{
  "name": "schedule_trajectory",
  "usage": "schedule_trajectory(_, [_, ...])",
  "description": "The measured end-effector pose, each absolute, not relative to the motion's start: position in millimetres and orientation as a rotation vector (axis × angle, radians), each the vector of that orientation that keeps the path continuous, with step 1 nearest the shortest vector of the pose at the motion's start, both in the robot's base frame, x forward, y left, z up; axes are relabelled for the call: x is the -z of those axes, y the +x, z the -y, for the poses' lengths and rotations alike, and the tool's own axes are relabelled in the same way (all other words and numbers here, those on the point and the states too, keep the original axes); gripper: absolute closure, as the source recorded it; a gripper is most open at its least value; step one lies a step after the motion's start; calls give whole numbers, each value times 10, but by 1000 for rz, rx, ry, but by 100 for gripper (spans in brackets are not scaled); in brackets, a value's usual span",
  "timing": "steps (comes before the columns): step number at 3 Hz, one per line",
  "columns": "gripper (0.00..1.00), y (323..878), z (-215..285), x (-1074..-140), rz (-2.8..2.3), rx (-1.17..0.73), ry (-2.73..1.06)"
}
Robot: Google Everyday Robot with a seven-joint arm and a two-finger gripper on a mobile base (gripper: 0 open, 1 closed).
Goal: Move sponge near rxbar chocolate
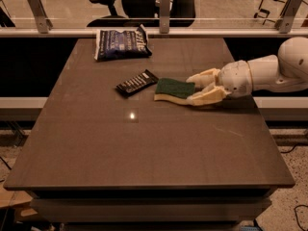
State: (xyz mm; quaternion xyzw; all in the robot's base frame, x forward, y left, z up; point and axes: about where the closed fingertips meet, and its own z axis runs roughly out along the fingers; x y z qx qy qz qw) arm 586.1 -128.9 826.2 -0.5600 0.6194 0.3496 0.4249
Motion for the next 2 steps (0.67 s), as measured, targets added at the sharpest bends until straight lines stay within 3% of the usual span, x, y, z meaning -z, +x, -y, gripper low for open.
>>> schedule_trajectory(1, [82,5864,1260,-8261,-1547,-879,-1404])
schedule_trajectory(2, [58,5865,1233,-8255,-1544,-884,-1407])
